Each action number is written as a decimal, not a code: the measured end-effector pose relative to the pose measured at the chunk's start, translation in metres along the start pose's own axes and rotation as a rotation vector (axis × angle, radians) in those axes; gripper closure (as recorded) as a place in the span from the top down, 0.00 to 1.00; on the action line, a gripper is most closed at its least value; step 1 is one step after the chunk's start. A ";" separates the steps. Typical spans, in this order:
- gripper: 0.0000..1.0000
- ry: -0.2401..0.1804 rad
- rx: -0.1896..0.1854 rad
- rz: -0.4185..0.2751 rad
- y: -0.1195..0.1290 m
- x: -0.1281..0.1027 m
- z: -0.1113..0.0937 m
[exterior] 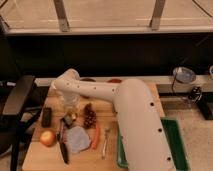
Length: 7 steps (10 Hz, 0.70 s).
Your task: Place banana in purple bowl
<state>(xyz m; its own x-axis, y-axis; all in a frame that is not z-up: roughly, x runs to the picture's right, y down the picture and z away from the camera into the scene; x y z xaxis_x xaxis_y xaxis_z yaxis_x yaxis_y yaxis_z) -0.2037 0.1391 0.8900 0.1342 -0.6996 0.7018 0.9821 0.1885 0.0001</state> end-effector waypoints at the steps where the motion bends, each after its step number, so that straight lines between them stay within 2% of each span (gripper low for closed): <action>1: 0.30 -0.006 0.007 0.007 0.000 0.000 0.001; 3: 0.07 -0.027 0.032 0.049 0.005 0.000 0.007; 4: 0.02 -0.025 0.038 0.051 0.004 -0.001 0.006; 5: 0.00 -0.021 0.054 0.062 0.005 0.000 0.000; 7: 0.00 -0.006 0.105 0.100 0.012 0.008 -0.027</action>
<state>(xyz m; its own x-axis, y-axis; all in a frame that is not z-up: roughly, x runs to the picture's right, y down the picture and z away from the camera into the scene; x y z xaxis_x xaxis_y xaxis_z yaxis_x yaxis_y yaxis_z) -0.1876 0.1171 0.8764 0.2295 -0.6693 0.7067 0.9445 0.3286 0.0044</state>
